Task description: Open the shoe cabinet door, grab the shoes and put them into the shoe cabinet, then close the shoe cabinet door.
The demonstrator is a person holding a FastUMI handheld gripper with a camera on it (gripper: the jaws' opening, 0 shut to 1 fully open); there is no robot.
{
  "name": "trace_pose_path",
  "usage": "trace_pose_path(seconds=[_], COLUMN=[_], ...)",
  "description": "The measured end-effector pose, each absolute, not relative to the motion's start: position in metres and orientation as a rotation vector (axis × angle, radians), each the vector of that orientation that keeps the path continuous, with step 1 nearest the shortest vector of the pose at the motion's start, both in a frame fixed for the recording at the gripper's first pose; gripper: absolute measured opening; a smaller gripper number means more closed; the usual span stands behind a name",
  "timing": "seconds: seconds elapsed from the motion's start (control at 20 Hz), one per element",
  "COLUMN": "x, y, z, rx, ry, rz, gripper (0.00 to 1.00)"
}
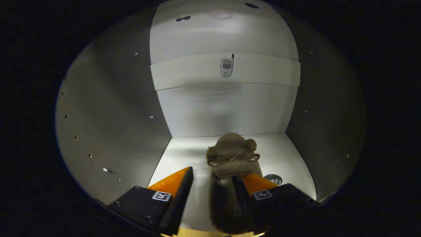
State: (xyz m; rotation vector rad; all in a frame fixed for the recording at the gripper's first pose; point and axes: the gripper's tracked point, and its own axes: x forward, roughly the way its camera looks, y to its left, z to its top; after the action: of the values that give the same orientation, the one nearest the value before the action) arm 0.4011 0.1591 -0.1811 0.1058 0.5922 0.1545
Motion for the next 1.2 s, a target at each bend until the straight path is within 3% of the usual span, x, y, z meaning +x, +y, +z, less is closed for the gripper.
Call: trace_pose_path(seconds=[0.15,0.85,1.2], x=[0.382,0.216,0.104], y=[0.153,0.114,0.099], z=[-0.164,-0.009,0.023], rx=[0.07,0.057,0.092], ry=[0.546,0.134,0.06], rz=[0.154,0.144,0.163], gripper=[0.98,0.98,0.98])
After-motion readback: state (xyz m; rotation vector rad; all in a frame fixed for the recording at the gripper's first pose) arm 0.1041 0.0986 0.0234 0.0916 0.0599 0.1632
